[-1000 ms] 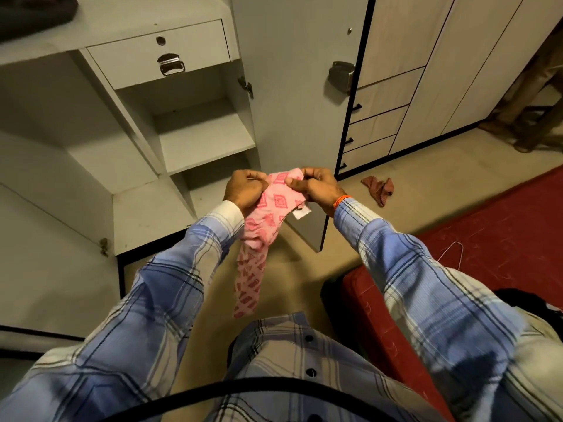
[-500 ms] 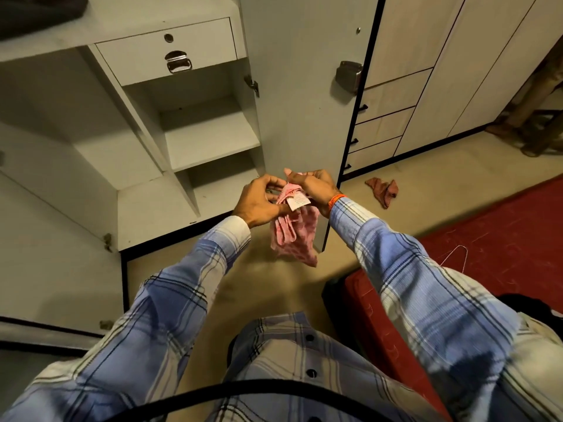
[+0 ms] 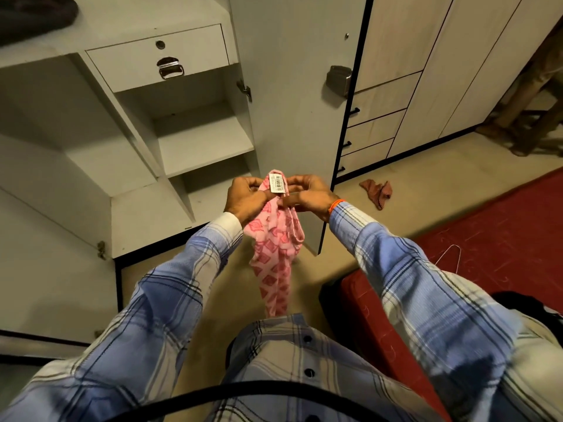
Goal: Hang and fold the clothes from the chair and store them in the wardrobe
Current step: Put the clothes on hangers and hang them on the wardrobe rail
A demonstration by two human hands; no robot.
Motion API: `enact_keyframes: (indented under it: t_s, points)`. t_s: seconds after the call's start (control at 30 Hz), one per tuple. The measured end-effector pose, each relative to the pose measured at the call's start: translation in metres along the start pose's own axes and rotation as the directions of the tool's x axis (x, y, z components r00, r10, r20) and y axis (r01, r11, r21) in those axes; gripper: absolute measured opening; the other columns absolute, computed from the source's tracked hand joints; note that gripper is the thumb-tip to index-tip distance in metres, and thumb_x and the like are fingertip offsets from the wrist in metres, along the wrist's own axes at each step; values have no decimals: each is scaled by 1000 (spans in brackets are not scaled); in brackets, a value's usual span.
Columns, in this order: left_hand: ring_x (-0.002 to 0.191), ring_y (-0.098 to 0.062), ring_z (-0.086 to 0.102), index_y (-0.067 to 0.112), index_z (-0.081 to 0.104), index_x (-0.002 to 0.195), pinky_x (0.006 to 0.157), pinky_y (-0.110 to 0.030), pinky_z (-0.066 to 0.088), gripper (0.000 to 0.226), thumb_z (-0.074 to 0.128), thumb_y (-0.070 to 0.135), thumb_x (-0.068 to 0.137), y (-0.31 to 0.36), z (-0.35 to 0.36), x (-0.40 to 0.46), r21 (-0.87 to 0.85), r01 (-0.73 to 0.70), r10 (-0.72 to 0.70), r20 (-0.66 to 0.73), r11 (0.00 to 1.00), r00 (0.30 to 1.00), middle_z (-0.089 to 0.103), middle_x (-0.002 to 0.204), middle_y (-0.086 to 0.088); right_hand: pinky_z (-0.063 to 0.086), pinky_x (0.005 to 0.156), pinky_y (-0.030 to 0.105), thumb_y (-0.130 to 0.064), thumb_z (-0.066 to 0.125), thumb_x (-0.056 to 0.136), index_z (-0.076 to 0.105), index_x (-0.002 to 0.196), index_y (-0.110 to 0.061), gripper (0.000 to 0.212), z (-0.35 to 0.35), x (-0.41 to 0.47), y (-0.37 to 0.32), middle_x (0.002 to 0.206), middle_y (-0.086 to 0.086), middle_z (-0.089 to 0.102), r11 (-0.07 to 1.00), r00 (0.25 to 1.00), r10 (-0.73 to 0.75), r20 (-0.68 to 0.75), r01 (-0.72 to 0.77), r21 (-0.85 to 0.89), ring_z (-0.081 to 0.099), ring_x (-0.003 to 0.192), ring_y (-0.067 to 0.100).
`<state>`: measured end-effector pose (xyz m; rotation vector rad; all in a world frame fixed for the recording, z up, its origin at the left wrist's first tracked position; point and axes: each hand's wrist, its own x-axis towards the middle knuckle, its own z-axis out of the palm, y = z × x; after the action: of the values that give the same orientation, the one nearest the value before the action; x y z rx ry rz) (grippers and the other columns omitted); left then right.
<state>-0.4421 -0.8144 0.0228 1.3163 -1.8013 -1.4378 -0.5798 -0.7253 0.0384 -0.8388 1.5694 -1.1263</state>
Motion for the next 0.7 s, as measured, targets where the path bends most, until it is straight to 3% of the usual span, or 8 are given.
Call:
enact_keyframes:
  t_s: [0.13, 0.23, 0.33, 0.5, 0.7]
  points:
    - [82, -26, 73, 16, 73, 80, 78, -46, 60, 32, 88, 38, 62, 3, -5, -5, 58, -12, 13, -15, 998, 1000, 75, 85, -4, 52, 64, 22, 7, 60, 85, 63, 119, -3, 36, 4, 2, 3, 92, 5, 65, 972, 995, -88, -54, 74, -222, 60, 77, 15]
    - [84, -25, 72, 15, 74, 83, 79, -46, 60, 28, 86, 35, 67, 6, -11, -7, 109, -25, 28, -28, 994, 999, 75, 86, -3, 55, 80, 31, -15, 72, 84, 67, 116, -13, 33, 3, 10, 13, 99, 5, 71, 921, 992, -118, -36, 95, -377, 63, 83, 16]
    - [85, -20, 69, 17, 74, 81, 80, -36, 58, 12, 80, 26, 76, 9, -18, -9, 241, -51, 65, -50, 969, 997, 74, 88, -2, 49, 76, 26, -22, 76, 81, 71, 107, -15, 27, 1, 13, 19, 94, 2, 70, 811, 988, -153, -31, 107, -574, 64, 86, 18]
    - [90, -22, 66, 20, 76, 89, 85, -32, 55, 18, 80, 30, 75, 5, -43, -4, 573, -106, 121, 13, 813, 993, 73, 92, -3, 45, 74, 23, -23, 72, 79, 73, 95, -20, 16, -10, 14, 20, 93, 5, 72, 628, 986, -162, -49, 65, -775, 65, 89, 24]
    - [94, -26, 64, 21, 76, 98, 88, -39, 54, 28, 82, 34, 74, 8, -64, 0, 732, -141, 146, 57, 667, 988, 71, 99, -4, 46, 86, 33, -31, 60, 83, 70, 109, -30, 27, -25, 12, 7, 111, 7, 69, 487, 955, -272, -119, 30, -873, 60, 107, 32]
